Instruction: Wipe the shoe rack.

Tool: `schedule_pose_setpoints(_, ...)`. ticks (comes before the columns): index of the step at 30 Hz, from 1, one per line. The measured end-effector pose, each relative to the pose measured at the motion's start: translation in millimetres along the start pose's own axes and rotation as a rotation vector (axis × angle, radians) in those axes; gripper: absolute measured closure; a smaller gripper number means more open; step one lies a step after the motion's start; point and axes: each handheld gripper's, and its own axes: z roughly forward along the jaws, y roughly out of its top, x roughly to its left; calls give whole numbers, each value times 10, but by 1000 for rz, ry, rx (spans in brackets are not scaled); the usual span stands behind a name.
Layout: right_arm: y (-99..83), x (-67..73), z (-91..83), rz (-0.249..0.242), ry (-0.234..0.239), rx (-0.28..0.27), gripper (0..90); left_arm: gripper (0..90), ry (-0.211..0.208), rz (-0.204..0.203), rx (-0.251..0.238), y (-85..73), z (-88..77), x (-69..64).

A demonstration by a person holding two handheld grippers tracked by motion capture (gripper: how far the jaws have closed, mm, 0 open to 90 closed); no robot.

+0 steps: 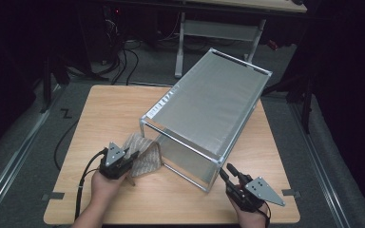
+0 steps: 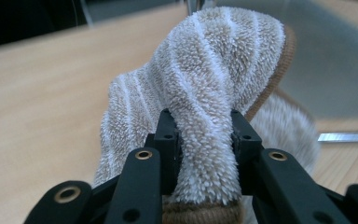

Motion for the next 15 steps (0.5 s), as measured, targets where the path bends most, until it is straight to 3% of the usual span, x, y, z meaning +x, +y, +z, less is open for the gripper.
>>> schedule_pose_setpoints(2,-1,1,0,-1,0,0,656,701,14,5,-65,138,-88,-7)
schedule_pose_setpoints(7,1,-1,-4,2,-2,-2,656,701,25,1,-167,365,-240,-3)
schedule_pose_setpoints(10,2,-2,-4,0,-1,-3,656,701,15,5,-160,402,-226,-9)
schedule_pose_setpoints(15,1,2,-3,-3,1,-2,656,700,1,-14,-97,249,-91,-7)
